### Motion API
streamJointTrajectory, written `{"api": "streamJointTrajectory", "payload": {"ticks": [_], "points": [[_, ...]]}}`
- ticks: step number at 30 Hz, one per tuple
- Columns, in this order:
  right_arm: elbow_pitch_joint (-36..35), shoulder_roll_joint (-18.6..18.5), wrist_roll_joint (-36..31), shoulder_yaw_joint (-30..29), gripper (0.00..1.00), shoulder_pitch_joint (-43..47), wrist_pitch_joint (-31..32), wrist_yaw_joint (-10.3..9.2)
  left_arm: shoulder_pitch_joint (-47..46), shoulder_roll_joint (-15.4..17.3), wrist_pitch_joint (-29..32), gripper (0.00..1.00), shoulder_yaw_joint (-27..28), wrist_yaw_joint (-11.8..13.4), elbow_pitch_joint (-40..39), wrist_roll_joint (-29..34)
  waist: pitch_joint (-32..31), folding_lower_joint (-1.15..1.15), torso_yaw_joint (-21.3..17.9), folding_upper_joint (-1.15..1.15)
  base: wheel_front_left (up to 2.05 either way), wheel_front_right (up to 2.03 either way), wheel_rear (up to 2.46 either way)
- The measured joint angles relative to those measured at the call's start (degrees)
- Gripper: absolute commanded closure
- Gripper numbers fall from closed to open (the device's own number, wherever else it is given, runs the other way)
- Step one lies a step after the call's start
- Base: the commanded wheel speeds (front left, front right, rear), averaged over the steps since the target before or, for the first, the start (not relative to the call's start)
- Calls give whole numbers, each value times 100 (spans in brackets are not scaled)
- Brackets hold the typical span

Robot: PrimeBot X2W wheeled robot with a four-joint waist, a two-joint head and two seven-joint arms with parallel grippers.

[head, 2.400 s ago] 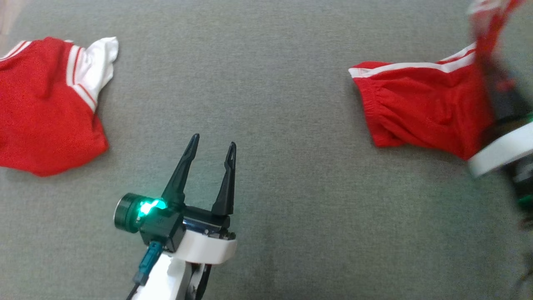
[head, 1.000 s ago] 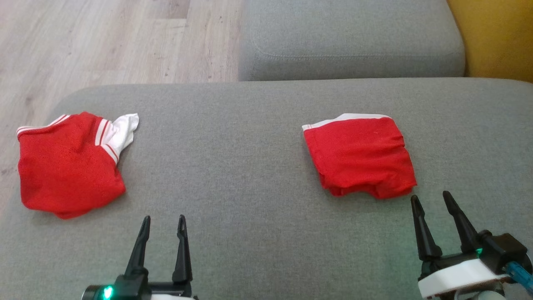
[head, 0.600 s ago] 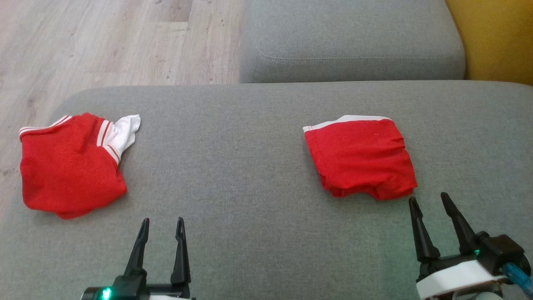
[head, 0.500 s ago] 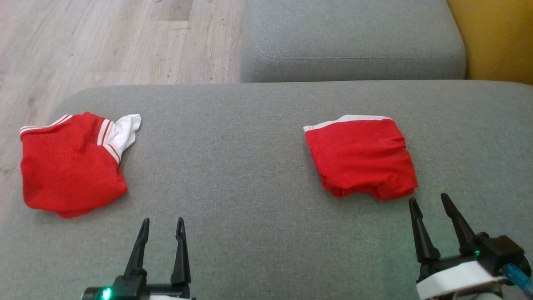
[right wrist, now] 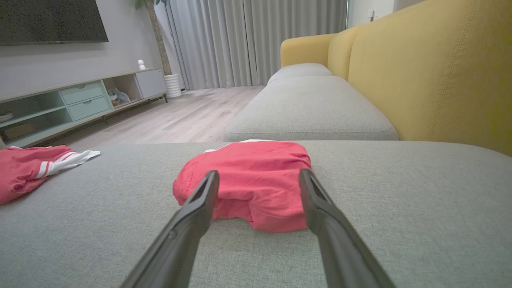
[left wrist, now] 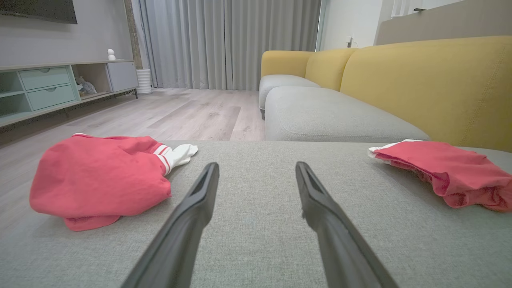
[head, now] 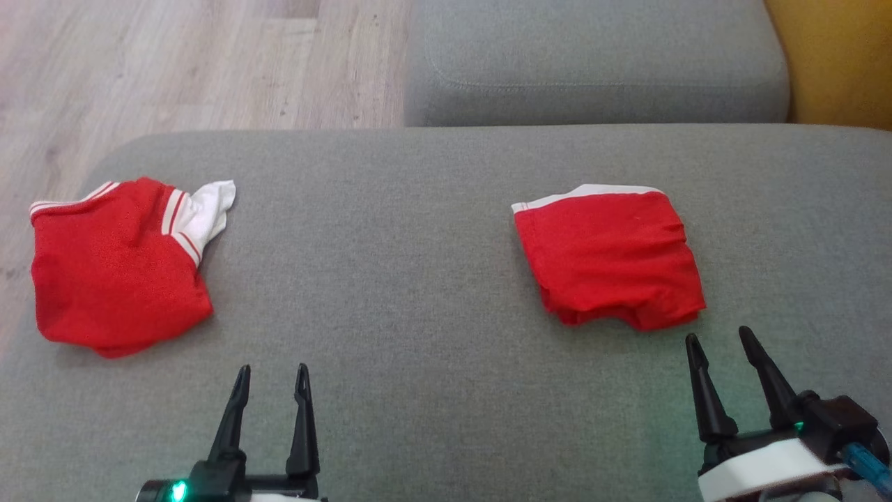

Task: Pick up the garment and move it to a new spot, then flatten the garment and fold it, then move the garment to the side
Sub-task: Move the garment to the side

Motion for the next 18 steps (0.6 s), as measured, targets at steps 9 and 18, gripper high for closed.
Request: {"api": "streamJointTrajectory", "payload": {"ticks": [9, 18], "points": [[256, -169, -70, -7, 0, -371, 0, 0, -31, 0, 0, 0, -38, 34, -147, 0, 288, 0, -8, 0, 0, 0, 0], [1291, -584, 258, 290, 0, -1974, 1, 0, -647, -2, 0, 0, -175, 33, -353, 15, 1022, 1, -29, 0, 0, 0, 0]]}}
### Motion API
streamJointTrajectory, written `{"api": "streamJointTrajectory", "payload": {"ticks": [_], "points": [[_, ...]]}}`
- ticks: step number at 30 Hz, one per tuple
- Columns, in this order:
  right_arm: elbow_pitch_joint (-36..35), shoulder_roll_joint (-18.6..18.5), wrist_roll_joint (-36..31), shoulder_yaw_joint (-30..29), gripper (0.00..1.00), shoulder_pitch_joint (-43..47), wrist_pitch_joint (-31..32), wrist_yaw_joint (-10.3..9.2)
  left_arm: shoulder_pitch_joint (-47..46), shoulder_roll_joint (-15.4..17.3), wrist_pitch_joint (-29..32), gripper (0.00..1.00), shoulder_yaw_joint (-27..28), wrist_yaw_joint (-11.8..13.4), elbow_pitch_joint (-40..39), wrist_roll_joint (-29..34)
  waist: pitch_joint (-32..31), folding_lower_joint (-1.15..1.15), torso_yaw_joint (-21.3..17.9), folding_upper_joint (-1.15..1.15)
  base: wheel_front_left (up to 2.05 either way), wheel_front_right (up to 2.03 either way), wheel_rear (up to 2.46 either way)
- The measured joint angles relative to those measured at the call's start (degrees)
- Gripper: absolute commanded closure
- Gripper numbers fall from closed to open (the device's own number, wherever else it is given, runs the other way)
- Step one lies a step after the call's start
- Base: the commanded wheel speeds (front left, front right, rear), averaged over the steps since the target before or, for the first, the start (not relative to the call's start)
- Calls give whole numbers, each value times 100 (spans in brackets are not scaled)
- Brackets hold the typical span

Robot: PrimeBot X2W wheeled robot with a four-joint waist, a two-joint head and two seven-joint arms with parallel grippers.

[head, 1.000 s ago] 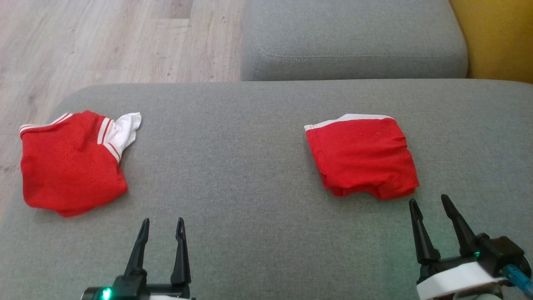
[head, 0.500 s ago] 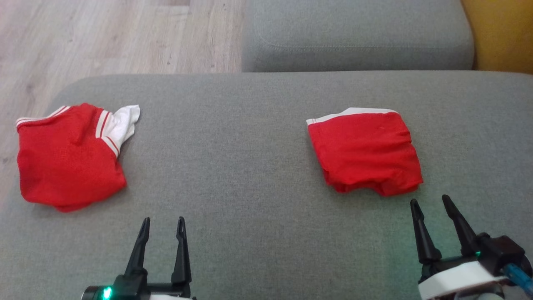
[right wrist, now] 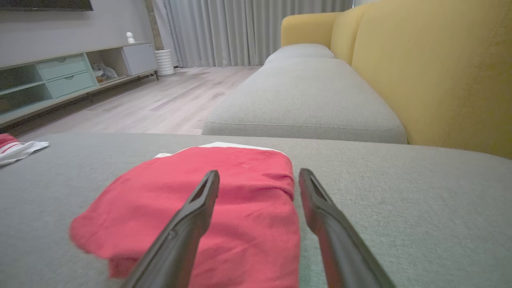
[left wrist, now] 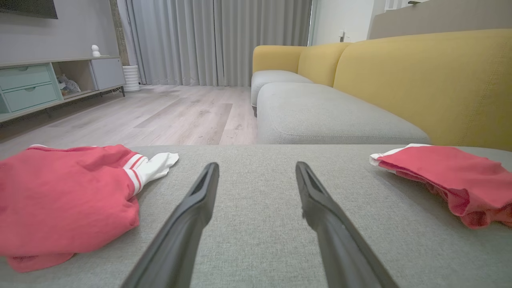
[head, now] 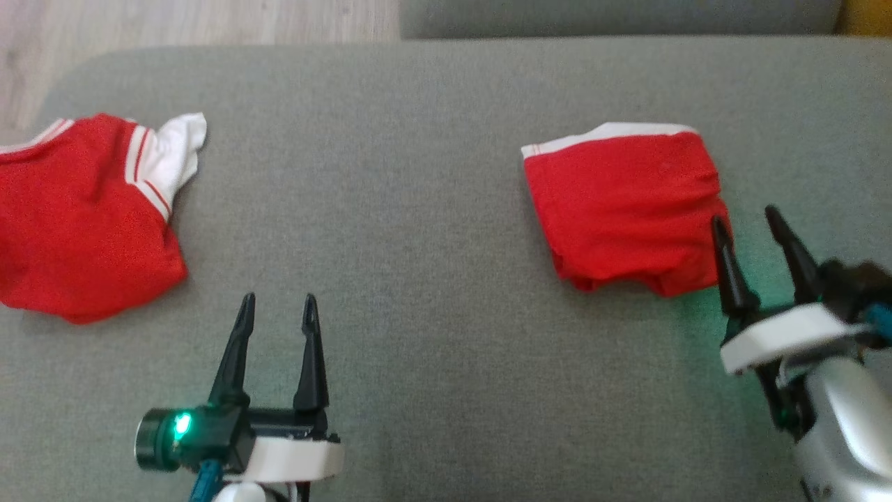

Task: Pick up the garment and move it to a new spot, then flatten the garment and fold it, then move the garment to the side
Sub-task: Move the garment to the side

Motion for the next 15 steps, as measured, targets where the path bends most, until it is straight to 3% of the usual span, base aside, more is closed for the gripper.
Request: {"api": "streamJointTrajectory", "payload": {"ticks": [11, 12, 14, 15], "points": [[1422, -315, 1143, 421, 0, -1340, 1178, 0, -516, -8, 0, 0, -191, 1, -21, -25, 796, 0, 94, 0, 0, 0, 0], [1436, -304, 1317, 517, 5, -1358, 1272, 0, -554, -9, 0, 0, -193, 2, -21, -29, 852, 0, 103, 0, 0, 0, 0], [1374, -331, 1603, 630, 100, -1430, 1285, 0, -602, -10, 0, 0, -198, 7, -33, -42, 956, -1, 107, 0, 0, 0, 0], [1322, -376, 1681, 682, 100, -1477, 1279, 0, -613, -10, 0, 0, -197, 8, -44, -42, 1005, -1, 99, 0, 0, 0, 0]]}}
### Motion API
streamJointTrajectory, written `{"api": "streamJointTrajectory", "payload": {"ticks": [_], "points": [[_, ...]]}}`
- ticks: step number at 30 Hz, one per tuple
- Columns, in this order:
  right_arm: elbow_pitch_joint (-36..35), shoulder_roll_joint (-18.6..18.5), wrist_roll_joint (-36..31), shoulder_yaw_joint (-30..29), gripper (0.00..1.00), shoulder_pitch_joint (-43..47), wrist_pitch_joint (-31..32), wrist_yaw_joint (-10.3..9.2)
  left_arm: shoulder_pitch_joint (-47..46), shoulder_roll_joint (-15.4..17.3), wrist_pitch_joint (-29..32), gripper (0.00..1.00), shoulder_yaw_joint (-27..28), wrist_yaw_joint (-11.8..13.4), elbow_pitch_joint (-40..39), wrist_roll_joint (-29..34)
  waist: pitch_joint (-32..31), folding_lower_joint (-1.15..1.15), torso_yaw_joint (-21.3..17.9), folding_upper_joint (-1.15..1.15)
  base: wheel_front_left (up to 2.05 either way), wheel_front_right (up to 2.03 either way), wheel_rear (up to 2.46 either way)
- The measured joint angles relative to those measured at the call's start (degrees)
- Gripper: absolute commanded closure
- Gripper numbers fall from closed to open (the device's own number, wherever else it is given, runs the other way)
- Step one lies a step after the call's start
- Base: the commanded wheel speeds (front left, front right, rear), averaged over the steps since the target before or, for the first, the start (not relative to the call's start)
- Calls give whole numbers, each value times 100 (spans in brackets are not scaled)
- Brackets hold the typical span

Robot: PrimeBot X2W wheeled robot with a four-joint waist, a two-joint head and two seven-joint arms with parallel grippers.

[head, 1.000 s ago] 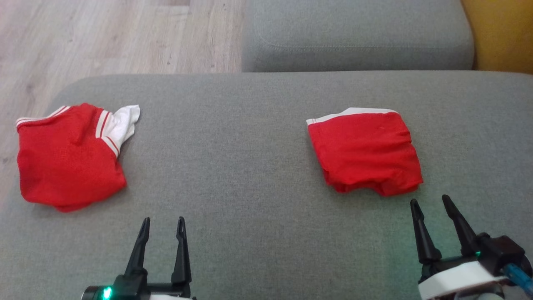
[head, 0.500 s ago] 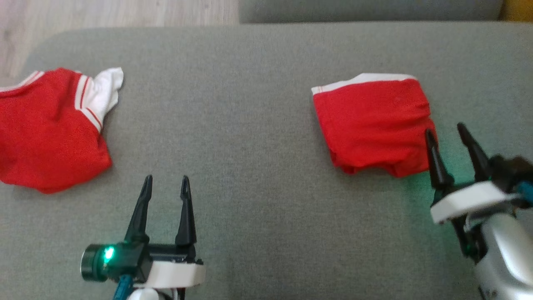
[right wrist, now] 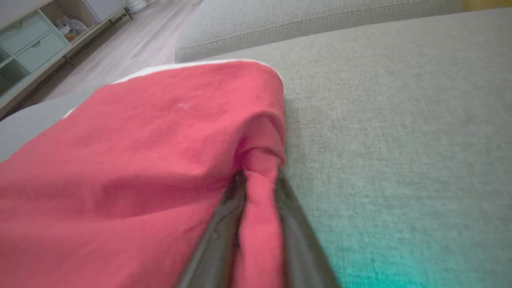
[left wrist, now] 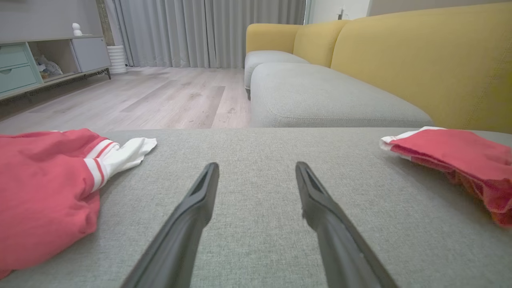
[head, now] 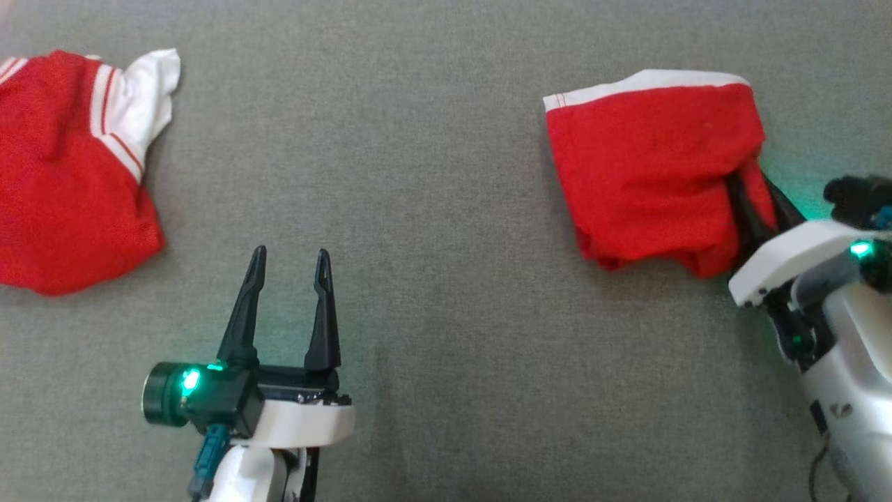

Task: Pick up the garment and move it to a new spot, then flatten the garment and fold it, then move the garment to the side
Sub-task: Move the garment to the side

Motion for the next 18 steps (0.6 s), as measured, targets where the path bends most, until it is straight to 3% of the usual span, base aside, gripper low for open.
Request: {"api": "streamJointTrajectory", "payload": {"ticks": [3, 8, 18], "points": [[-110, -109, 172, 140, 100, -108, -102, 0, -29, 0, 0, 0, 10, -1, -26, 5, 104, 0, -102, 0, 0, 0, 0], [-316, -684, 207, 211, 100, -109, -182, 0, -152, 1, 0, 0, 47, -44, -234, 193, 283, 0, -423, 0, 0, 0, 0], [-802, -1831, 22, -568, 100, -109, 57, 0, -901, 9, -1, 0, 15, -364, -481, 592, 1039, 1, -1084, 0, 0, 0, 0]]}}
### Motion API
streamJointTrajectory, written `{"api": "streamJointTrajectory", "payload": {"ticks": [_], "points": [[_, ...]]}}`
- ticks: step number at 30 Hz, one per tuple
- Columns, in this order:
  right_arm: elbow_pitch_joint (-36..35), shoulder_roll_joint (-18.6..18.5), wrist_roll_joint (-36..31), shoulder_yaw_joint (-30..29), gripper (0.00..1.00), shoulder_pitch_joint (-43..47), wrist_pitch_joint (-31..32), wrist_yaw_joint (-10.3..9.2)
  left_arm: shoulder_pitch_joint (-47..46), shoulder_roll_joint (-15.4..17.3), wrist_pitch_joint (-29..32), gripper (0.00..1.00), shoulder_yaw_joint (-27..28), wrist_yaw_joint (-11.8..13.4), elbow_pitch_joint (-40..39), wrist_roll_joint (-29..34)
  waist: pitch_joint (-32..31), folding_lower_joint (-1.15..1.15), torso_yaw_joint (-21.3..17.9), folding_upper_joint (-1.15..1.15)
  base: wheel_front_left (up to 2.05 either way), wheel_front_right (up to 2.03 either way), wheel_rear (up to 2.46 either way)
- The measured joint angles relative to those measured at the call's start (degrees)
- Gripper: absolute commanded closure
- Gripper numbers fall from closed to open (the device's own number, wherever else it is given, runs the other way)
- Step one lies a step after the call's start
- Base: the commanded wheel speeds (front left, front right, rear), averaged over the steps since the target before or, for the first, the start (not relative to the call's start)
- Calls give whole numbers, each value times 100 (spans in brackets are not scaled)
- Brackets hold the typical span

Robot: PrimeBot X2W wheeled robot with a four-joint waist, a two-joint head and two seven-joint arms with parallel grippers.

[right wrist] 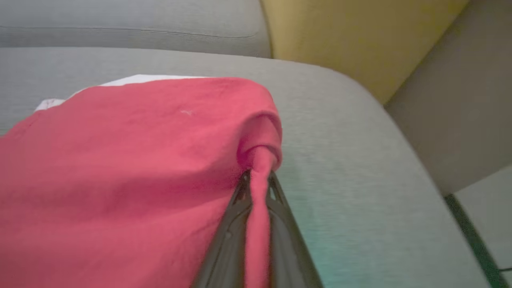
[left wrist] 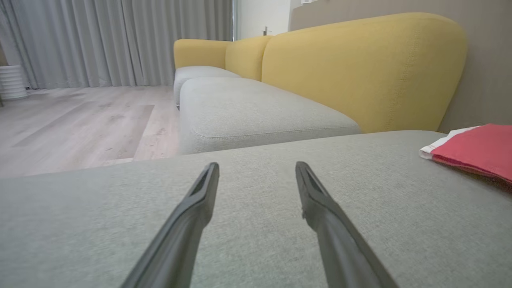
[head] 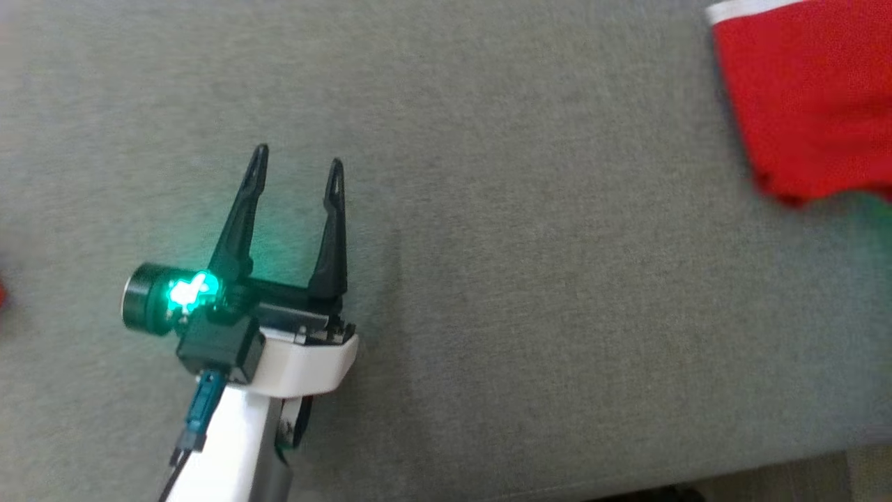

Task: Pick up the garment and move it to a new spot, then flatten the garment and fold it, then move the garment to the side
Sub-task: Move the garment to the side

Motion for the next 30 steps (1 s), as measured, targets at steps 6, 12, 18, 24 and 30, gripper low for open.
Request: {"api": "streamJointTrajectory", "payload": {"ticks": [6, 12, 18, 24, 30], "points": [[-350, -352, -513, -821, 100, 80, 282, 0, -271, 8, 0, 0, -32, -88, 2, 42, 465, 0, -237, 0, 0, 0, 0], [-676, -558, -1340, -1964, 91, 458, 407, 0, -498, 10, -7, 0, -191, -149, -10, 137, 705, -1, -199, 0, 0, 0, 0], [-1173, -136, -2655, -2651, 0, 785, 380, 0, -542, 2, -5, 0, -275, -90, 182, 80, 519, -1, 12, 0, 0, 0, 0], [-1427, 877, -3121, -2269, 0, 1096, 45, 0, -238, -5, -5, 0, -360, 85, 414, -187, -34, -2, 242, 0, 0, 0, 0], [-865, 1675, -3122, -1383, 0, 1419, -866, 0, 311, -8, -4, 0, -349, 237, 773, -714, -826, -2, 508, 0, 0, 0, 0]]}}
